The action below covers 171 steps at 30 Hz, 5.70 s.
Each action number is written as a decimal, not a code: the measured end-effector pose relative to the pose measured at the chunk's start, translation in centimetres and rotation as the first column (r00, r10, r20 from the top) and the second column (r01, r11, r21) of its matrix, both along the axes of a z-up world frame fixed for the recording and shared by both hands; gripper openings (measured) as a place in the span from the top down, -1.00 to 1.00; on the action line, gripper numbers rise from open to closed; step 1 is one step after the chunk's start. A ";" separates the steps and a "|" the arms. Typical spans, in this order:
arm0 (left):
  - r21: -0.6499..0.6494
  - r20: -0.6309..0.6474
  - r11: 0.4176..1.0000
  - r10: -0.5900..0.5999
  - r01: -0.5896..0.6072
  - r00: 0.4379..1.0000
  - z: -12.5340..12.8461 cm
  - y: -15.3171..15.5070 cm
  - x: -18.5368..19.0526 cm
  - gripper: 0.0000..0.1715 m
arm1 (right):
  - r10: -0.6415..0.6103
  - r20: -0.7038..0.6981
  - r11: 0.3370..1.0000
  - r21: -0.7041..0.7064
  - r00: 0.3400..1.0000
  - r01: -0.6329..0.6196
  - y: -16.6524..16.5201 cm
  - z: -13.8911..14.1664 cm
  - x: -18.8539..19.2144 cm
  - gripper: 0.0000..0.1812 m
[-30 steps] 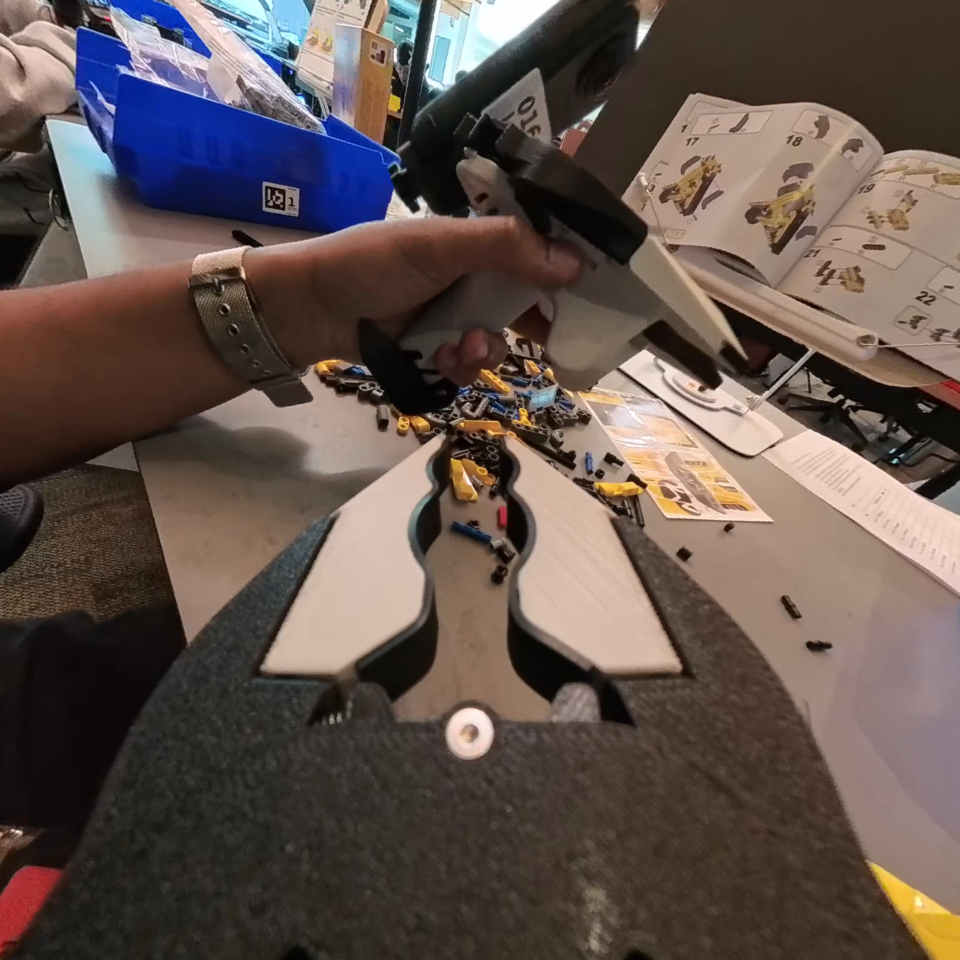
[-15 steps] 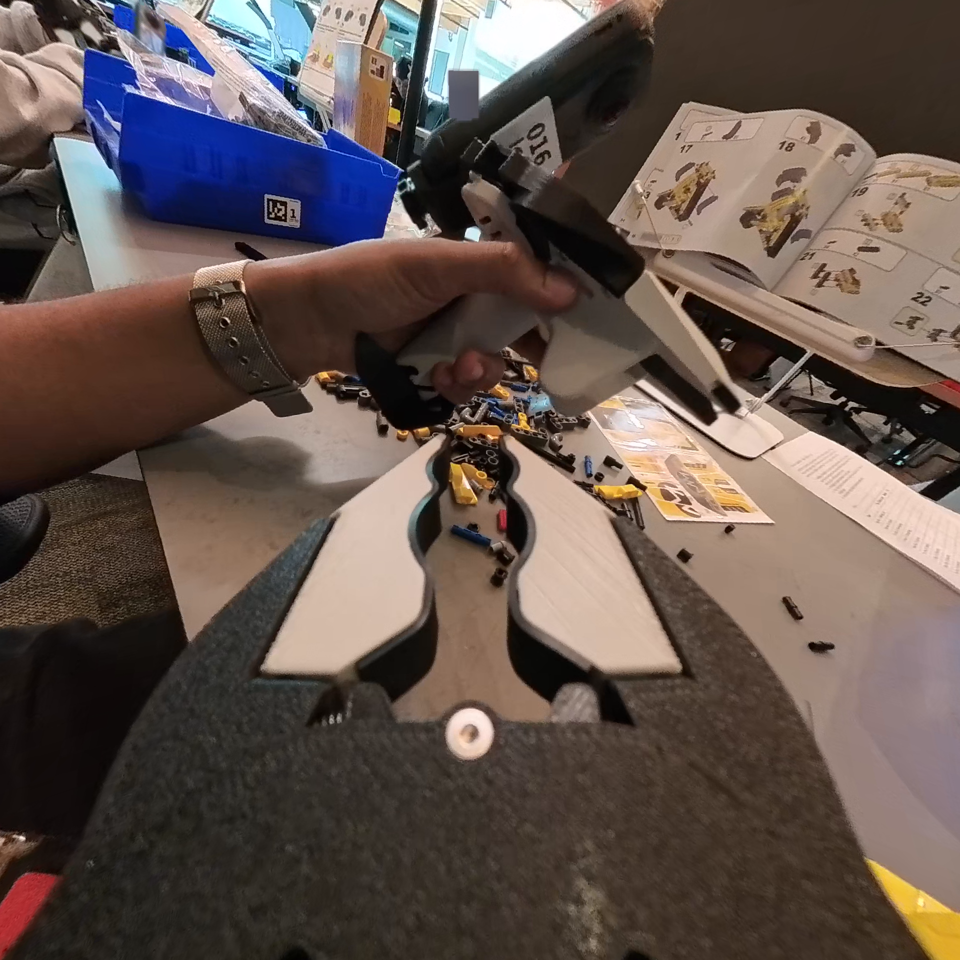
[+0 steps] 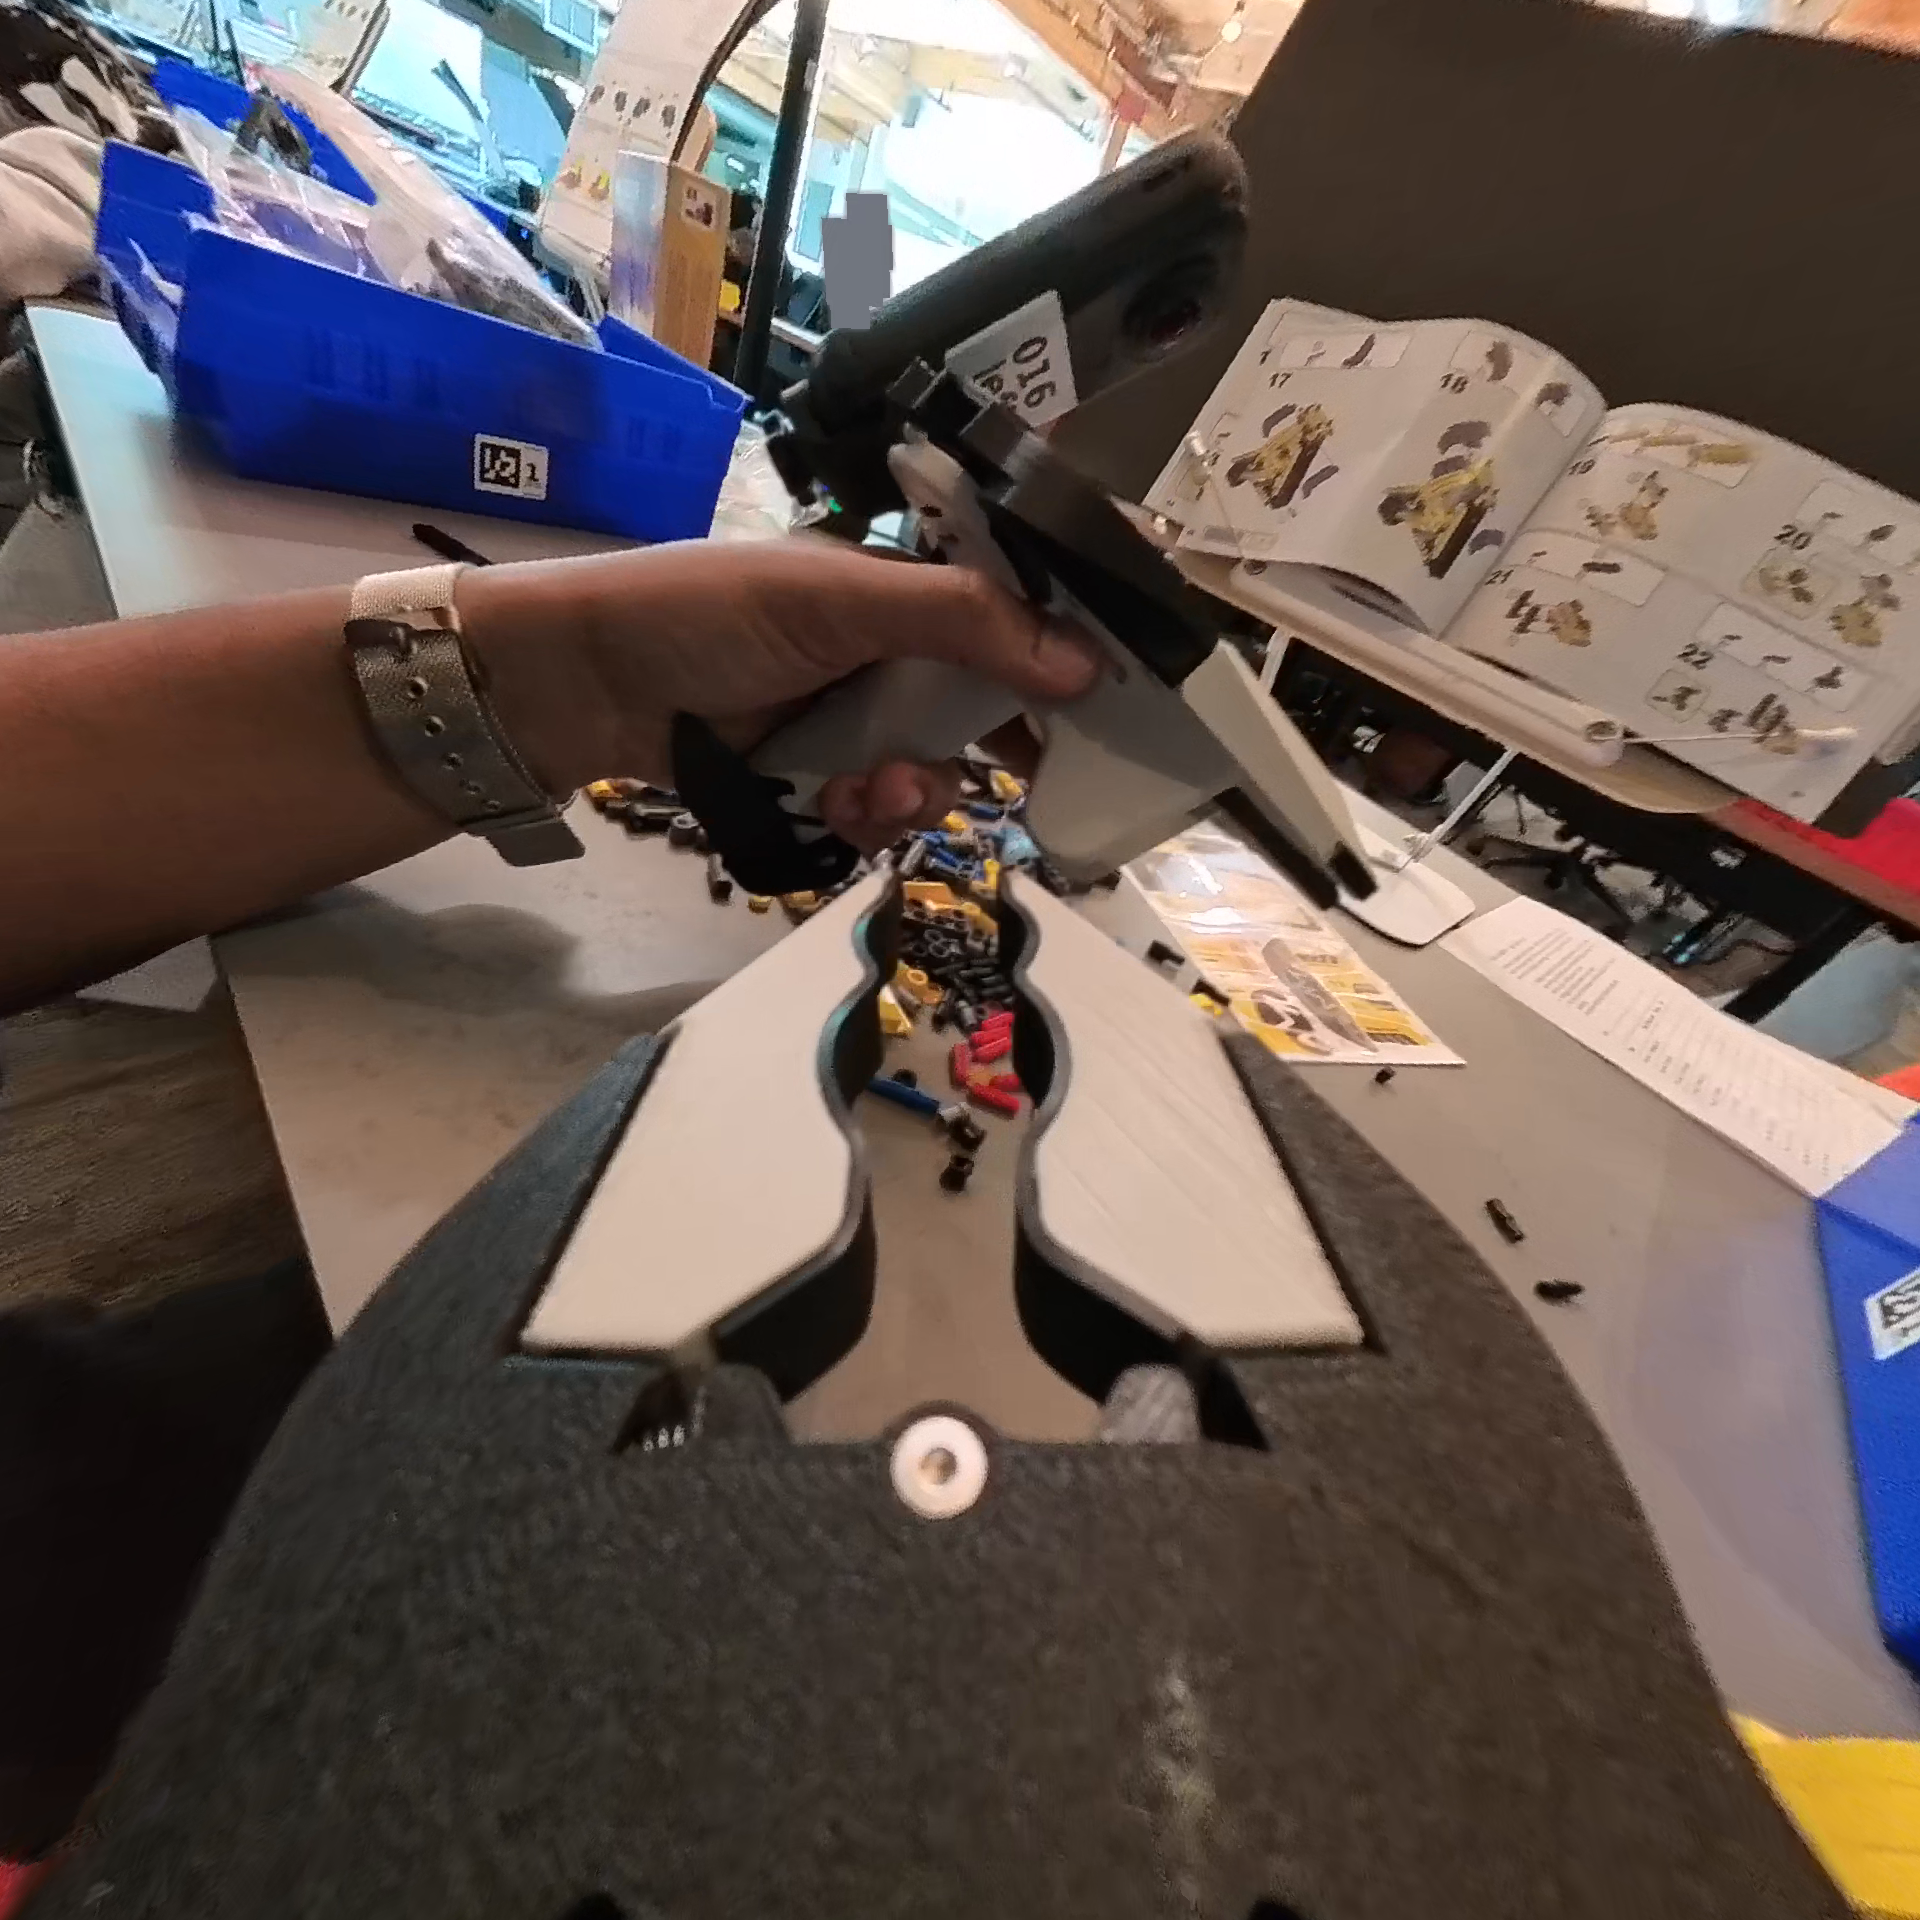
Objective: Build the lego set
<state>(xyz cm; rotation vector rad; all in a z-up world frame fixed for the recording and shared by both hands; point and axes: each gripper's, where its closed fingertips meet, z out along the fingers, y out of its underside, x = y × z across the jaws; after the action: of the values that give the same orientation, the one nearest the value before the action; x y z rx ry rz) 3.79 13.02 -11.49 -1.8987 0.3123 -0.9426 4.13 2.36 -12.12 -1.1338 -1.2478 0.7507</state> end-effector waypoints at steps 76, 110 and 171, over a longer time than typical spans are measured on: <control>0.270 0.033 0.426 0.892 -0.863 0.451 7.3 -8.1 -31.2 0.20 | 0.033 -0.098 0.993 -0.110 0.995 -0.043 0.7 1.2 0.9 0.85; 0.340 -0.100 0.570 0.812 -0.748 0.574 6.4 -5.5 -27.7 0.34 | 0.030 -0.072 0.995 -0.095 0.997 -0.037 0.6 0.8 0.6 0.85; 0.362 -0.125 0.673 0.721 -0.645 0.682 5.7 -2.2 -22.1 0.34 | 0.037 -0.082 0.996 -0.073 0.996 -0.043 0.3 1.0 0.7 0.85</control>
<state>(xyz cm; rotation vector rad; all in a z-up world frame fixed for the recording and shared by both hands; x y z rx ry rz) -18.34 10.86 -5.81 -1.6477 -0.1330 -0.1112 4.80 2.66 -11.10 -1.1311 -1.1862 0.8713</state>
